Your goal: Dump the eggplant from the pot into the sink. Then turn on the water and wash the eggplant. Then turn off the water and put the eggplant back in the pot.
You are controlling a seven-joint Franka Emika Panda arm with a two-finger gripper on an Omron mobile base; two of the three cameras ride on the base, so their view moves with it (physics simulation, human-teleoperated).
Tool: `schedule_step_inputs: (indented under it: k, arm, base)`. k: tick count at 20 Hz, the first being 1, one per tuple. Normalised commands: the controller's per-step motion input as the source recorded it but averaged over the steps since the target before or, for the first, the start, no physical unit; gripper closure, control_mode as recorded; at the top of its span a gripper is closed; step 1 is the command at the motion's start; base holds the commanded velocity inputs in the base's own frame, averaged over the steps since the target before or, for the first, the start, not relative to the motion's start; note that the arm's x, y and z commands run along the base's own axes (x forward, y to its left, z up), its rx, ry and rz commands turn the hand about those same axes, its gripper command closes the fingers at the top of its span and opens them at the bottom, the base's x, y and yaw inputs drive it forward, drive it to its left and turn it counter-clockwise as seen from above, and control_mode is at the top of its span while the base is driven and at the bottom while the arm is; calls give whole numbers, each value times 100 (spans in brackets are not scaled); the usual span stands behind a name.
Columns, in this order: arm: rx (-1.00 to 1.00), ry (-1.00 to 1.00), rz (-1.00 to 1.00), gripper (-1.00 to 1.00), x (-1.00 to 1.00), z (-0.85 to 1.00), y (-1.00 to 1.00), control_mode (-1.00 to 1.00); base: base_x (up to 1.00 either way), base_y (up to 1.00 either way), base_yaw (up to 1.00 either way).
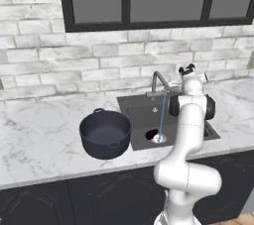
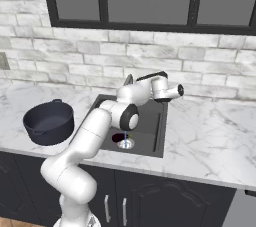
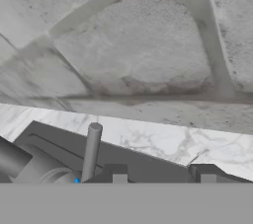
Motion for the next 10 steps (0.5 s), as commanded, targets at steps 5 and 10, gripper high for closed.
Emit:
schedule_step_inputs:
  k: [5, 10]
  arm:
    - [3, -13, 16, -100, 29, 15, 64, -100]
    - [3, -15, 15, -100, 30, 27, 61, -100]
  base:
    - [0, 0, 0]
    - [0, 0, 0]
